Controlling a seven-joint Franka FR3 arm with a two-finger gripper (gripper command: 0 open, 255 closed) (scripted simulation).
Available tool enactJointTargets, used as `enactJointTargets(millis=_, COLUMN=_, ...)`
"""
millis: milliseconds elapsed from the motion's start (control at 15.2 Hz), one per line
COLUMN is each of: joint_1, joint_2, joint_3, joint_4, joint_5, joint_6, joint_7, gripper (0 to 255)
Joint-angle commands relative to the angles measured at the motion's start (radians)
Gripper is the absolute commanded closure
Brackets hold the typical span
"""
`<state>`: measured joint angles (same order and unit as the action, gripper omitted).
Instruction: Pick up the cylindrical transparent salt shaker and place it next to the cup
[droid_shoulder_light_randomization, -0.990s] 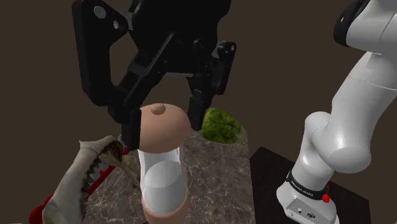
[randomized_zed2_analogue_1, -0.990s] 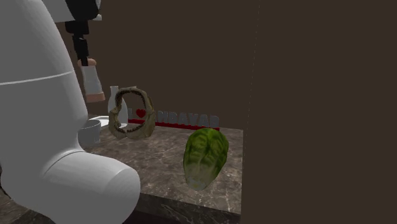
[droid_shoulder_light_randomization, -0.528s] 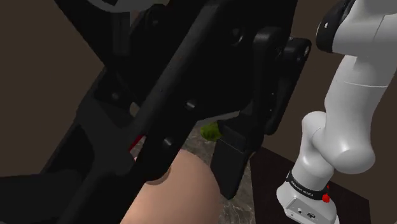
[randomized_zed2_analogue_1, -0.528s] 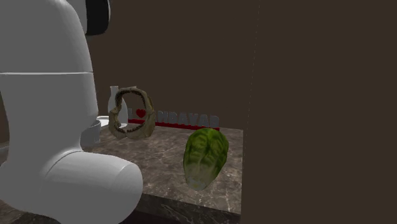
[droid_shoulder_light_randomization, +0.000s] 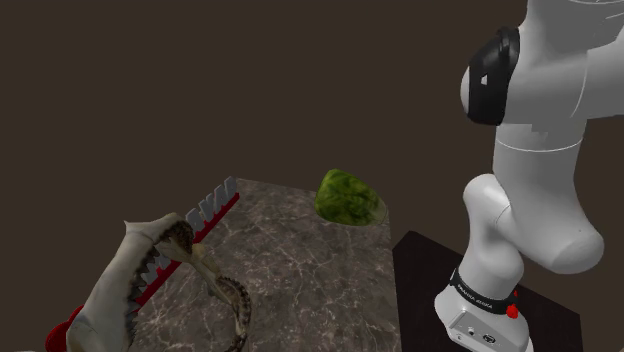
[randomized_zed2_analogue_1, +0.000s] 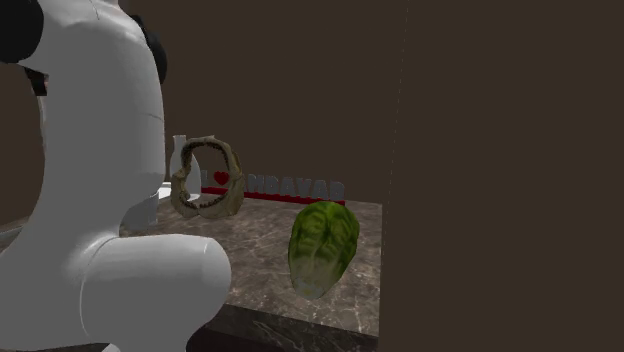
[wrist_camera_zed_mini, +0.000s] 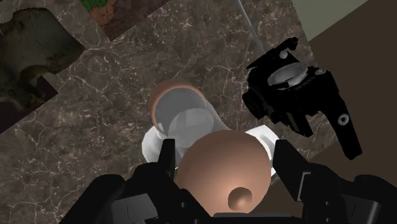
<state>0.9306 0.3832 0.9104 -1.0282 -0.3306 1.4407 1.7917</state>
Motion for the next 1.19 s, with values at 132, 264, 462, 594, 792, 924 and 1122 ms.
enactJointTargets(millis=132, joint_1=0.202, joint_2=0.140, joint_3=-0.040, joint_4=0.216, joint_5=-0.121, joint_6=-0.087, joint_7=0.056, gripper=255)
enactJointTargets(millis=264, joint_1=0.146, joint_2=0.106, joint_3=-0.024, joint_4=0.120, joint_5=-0.091, joint_6=-0.031, joint_7=0.062, gripper=255)
enactJointTargets(millis=462, joint_1=0.085, joint_2=0.066, joint_3=-0.009, joint_4=0.008, joint_5=-0.058, joint_6=0.039, joint_7=0.065, gripper=255)
enactJointTargets(millis=594, joint_1=0.052, joint_2=0.045, joint_3=-0.001, joint_4=-0.056, joint_5=-0.040, joint_6=0.082, joint_7=0.066, gripper=255)
enactJointTargets(millis=792, joint_1=0.012, joint_2=0.019, joint_3=0.007, joint_4=-0.139, joint_5=-0.017, joint_6=0.140, joint_7=0.065, gripper=255)
enactJointTargets(millis=924, joint_1=-0.010, joint_2=0.004, joint_3=0.011, joint_4=-0.188, joint_5=-0.005, joint_6=0.176, joint_7=0.065, gripper=255)
enactJointTargets(millis=1122, joint_1=-0.037, joint_2=-0.014, joint_3=0.016, joint_4=-0.256, joint_5=0.009, joint_6=0.227, joint_7=0.064, gripper=255)
